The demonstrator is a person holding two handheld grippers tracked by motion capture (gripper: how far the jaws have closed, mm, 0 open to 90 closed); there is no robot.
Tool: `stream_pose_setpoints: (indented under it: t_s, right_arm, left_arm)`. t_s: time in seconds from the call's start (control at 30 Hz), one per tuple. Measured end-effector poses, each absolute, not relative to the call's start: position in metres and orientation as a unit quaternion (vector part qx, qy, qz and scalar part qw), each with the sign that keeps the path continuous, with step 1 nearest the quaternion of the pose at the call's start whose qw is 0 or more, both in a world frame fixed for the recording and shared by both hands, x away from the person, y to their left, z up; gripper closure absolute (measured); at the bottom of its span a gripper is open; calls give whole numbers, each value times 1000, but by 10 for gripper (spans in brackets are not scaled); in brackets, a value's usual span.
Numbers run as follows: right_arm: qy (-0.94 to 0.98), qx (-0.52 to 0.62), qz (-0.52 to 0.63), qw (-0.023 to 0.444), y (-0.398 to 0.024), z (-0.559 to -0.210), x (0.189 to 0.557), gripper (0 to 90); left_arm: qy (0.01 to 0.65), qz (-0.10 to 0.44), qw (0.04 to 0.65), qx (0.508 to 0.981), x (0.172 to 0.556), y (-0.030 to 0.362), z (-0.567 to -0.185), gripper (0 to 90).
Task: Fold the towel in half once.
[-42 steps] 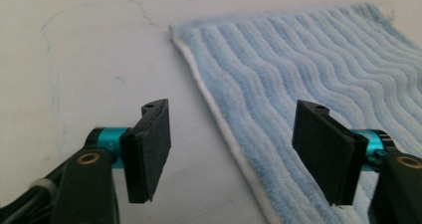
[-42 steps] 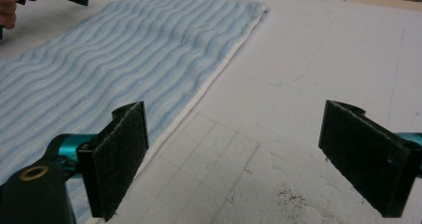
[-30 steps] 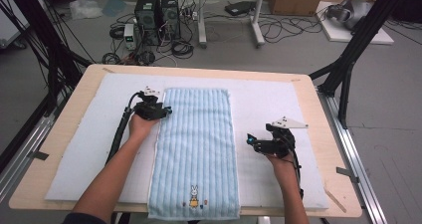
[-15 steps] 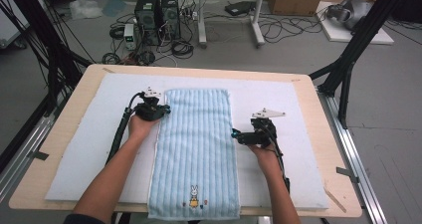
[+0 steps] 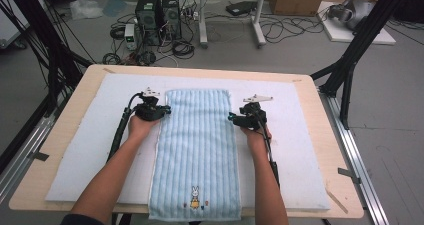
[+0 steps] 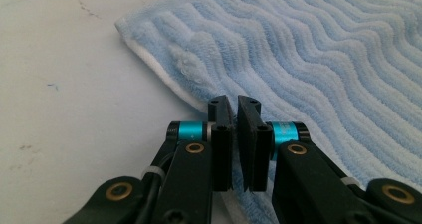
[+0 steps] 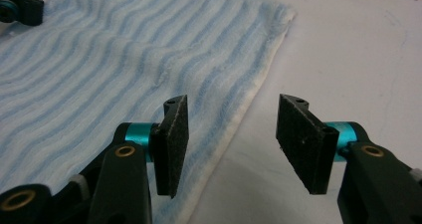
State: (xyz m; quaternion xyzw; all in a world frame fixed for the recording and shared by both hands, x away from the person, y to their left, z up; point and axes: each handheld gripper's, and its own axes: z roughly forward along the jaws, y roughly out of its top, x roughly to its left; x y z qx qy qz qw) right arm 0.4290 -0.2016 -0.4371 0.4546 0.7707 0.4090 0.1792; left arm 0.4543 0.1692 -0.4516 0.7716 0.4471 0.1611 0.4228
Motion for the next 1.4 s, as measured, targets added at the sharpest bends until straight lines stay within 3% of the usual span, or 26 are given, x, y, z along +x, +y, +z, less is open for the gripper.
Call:
stream_pose_setpoints:
  t_s: [0.3,0.37,0.4,0.43,0.57,0.73,1.4]
  right_arm:
    - [789,474,351,174,-169,-445,458,563]
    - [787,475,350,181,-166,-445,459,681]
    - [792,468,353,170,-166,-444,459,832]
    - [801,456,354,157,-165,-443,459,855]
    - [814,428,339,197,-157,-436,459,860]
    - [793,419,389,210,-164,-425,460,859]
    - [800,389,432,152,-183,-420,424,853]
  left_arm:
    - [450,158,426,769,455,170,-452,850]
    - [457,154,430,763,456,172,-452,854]
    - [462,150,432,760,456,173,-452,855]
    - [467,148,437,755,458,175,-452,856]
    - [491,139,486,709,463,186,-443,858]
    - [481,140,510,699,465,189,-432,858]
    - [412,148,514,738,424,191,-421,856]
